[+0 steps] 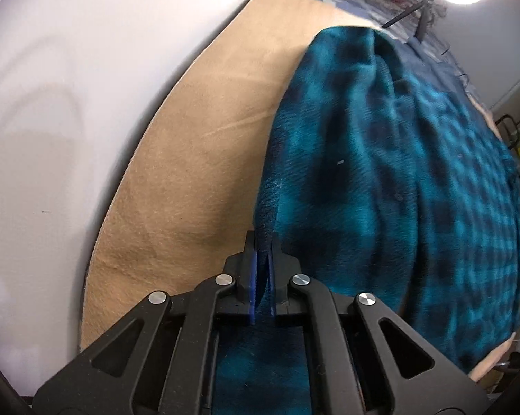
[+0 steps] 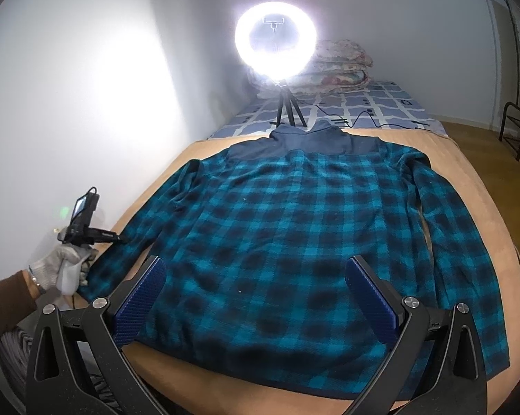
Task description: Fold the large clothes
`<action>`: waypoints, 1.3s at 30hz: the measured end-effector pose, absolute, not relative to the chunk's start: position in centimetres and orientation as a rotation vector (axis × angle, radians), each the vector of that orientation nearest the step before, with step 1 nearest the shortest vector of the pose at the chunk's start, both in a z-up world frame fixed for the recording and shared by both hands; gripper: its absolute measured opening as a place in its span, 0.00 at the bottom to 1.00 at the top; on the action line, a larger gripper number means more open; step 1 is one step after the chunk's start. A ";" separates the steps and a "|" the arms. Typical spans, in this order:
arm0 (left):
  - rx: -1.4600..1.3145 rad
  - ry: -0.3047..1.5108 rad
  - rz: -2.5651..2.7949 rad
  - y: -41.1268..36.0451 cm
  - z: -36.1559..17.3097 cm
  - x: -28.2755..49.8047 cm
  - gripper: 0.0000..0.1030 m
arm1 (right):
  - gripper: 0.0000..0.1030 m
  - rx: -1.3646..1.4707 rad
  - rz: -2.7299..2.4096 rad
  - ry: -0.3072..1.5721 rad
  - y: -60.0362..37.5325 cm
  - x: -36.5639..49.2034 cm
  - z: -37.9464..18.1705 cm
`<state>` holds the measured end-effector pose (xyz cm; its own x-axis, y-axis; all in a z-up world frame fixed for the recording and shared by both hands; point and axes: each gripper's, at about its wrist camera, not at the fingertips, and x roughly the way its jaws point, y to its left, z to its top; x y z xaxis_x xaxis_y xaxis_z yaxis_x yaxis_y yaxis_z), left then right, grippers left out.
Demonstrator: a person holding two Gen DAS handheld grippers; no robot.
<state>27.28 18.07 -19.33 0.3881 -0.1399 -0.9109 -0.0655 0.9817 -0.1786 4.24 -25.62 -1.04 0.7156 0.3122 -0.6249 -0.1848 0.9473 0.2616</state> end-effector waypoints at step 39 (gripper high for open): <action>-0.112 1.006 -0.408 1.8 -10.7 24.8 0.01 | 0.50 0.252 0.683 1.053 -3.1 35.2 -7.6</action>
